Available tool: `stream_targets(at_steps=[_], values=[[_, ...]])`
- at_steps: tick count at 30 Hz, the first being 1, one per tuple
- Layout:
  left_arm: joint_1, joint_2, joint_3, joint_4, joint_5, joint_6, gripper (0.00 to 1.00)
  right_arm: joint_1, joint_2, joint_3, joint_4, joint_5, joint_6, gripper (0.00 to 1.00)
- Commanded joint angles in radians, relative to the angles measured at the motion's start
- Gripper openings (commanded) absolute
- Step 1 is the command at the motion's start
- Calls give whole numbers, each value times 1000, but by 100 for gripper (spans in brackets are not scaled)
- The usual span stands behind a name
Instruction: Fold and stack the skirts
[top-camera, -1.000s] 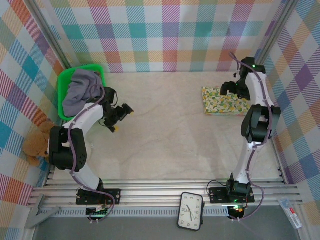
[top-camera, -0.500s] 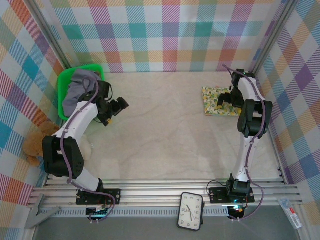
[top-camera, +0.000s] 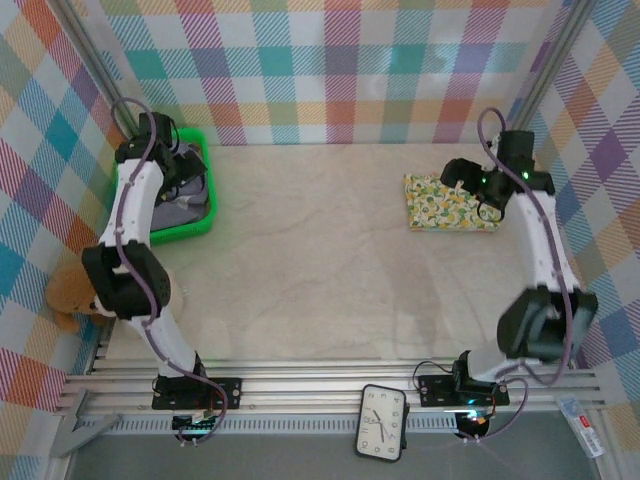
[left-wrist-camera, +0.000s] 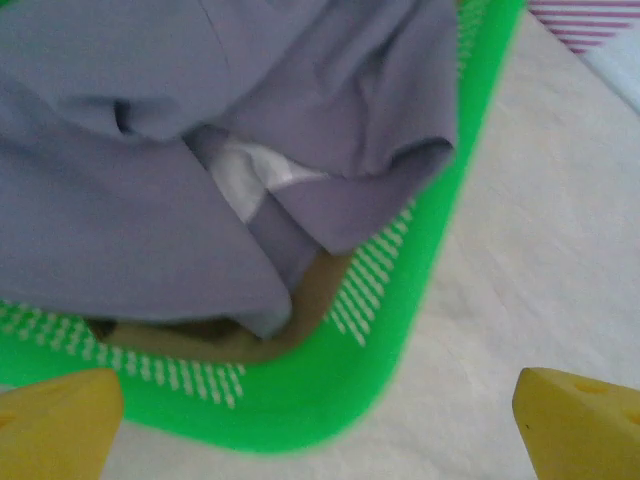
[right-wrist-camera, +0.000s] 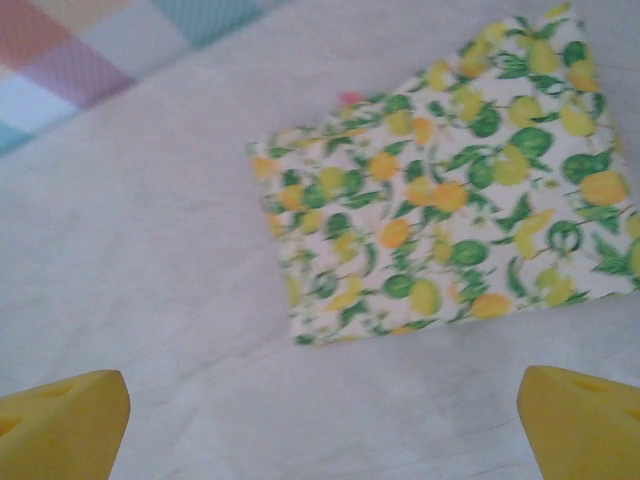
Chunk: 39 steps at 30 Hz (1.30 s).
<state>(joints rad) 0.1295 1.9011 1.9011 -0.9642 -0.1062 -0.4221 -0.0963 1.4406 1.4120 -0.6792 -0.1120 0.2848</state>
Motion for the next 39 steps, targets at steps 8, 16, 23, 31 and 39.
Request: stream_targets(at_steps=[8,16,23,31,39], values=[[112,388,418,-97,262,-2,87,9,-206,-263,107,-213,109,99],[137,615,515,-42,417,-179,71,10,-263,-311,92,-216,126,99],[151,691,513,-28,388,-297,45,10,-285,-331,99,-222,135,99],[154,579,519,48,400,-240,0,9,-321,-400,208,-179,250,99],[149,279,516,212,494,-149,0,9,-338,-509,415,-161,339,99]])
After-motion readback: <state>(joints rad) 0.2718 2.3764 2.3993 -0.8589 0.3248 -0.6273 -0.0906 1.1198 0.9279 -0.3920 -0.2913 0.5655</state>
